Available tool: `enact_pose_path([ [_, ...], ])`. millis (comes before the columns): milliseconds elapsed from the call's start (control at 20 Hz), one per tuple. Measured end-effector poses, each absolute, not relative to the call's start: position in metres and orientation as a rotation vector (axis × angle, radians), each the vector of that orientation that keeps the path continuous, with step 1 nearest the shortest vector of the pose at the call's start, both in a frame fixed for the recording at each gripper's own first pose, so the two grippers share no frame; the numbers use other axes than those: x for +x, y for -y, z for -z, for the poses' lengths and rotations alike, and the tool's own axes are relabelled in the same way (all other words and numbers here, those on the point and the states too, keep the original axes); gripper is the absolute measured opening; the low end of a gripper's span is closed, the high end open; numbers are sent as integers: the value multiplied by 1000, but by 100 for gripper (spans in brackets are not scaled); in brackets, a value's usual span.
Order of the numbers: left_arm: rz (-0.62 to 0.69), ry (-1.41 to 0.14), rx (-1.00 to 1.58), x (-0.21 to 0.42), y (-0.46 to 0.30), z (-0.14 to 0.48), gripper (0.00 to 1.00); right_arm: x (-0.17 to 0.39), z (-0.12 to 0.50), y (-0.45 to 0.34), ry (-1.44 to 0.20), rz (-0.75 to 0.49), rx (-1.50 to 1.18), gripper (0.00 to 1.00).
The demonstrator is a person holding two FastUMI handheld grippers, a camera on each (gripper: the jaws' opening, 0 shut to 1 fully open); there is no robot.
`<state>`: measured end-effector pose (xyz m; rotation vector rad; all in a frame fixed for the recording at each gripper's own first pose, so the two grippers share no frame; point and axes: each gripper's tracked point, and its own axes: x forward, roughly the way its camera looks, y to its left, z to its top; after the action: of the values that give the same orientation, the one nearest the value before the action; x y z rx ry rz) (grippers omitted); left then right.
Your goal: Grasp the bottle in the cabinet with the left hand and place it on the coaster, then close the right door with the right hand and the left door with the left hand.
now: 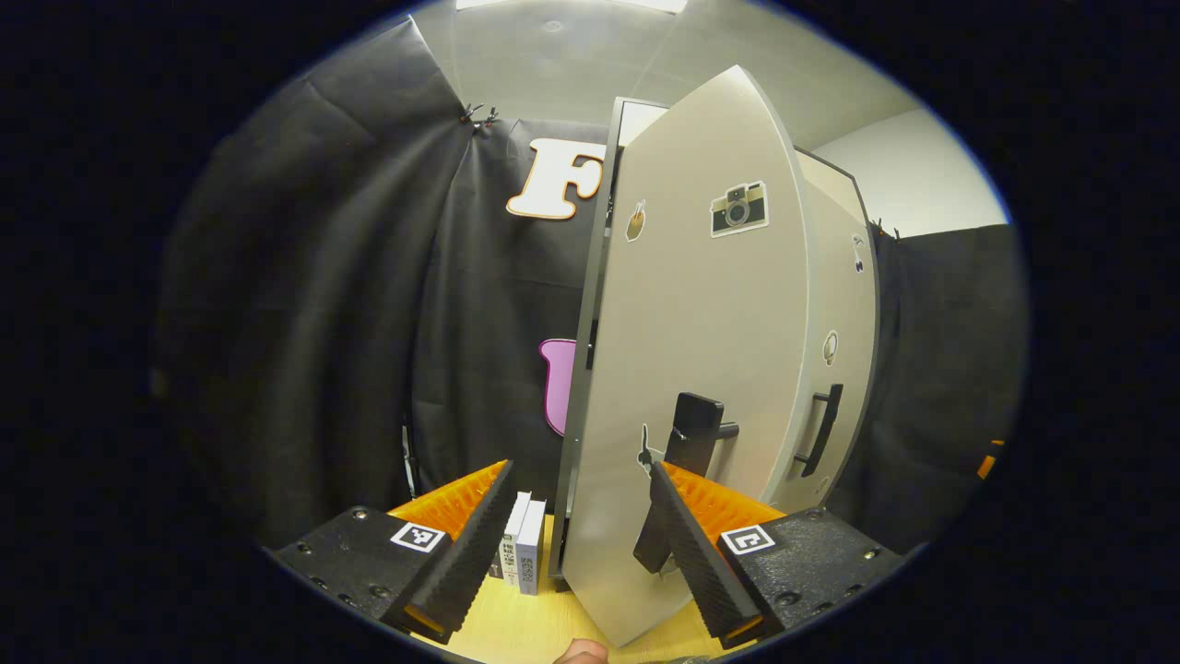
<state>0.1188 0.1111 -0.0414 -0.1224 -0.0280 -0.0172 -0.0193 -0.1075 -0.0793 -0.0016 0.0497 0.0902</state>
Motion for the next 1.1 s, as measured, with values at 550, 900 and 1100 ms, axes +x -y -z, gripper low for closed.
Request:
enact_pose_path([
  [550,30,20,-142,132,-87,46,93,-11,84,96,-73,-120,-25,95],
  [900,35,12,-143,138,-76,46,93,-15,88,96,-86,-120,-32,95],
  [1100,66,1,-139,142,-59,47,93,-22,94,99,-93,-121,-34,95],
])
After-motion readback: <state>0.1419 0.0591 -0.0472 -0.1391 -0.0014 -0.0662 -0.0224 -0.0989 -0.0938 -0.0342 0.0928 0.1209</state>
